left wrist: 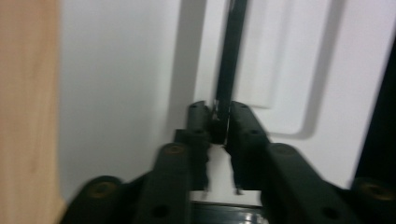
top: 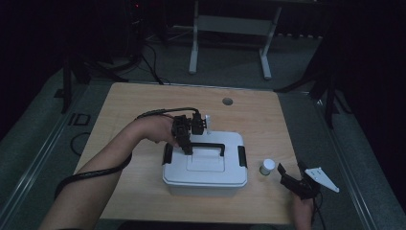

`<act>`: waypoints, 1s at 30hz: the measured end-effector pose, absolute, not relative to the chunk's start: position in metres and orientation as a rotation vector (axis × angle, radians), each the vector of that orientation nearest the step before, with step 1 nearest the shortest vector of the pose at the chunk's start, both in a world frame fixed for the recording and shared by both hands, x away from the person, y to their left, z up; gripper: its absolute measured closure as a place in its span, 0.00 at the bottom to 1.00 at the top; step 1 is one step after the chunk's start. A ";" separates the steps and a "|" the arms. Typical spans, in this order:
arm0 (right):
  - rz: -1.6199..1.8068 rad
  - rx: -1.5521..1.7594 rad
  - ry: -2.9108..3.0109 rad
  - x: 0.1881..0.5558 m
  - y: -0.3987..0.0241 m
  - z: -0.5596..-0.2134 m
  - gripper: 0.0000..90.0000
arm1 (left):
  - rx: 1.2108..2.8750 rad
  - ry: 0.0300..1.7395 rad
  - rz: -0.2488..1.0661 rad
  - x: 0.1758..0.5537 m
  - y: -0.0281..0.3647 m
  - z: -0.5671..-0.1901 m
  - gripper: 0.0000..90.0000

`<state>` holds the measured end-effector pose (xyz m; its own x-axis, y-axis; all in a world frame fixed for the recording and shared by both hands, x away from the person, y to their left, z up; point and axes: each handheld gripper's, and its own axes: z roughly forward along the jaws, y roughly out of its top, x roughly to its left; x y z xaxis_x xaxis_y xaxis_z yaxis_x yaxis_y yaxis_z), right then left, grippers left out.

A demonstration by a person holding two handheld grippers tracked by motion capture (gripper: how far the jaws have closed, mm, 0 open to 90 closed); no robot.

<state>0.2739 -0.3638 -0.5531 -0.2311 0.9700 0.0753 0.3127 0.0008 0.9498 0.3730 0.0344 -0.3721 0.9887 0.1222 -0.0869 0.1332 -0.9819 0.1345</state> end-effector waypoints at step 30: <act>1.253 1.348 1.615 0.274 -0.364 -0.553 0.15 | 2.974 0.189 -0.122 0.376 0.044 -0.339 0.93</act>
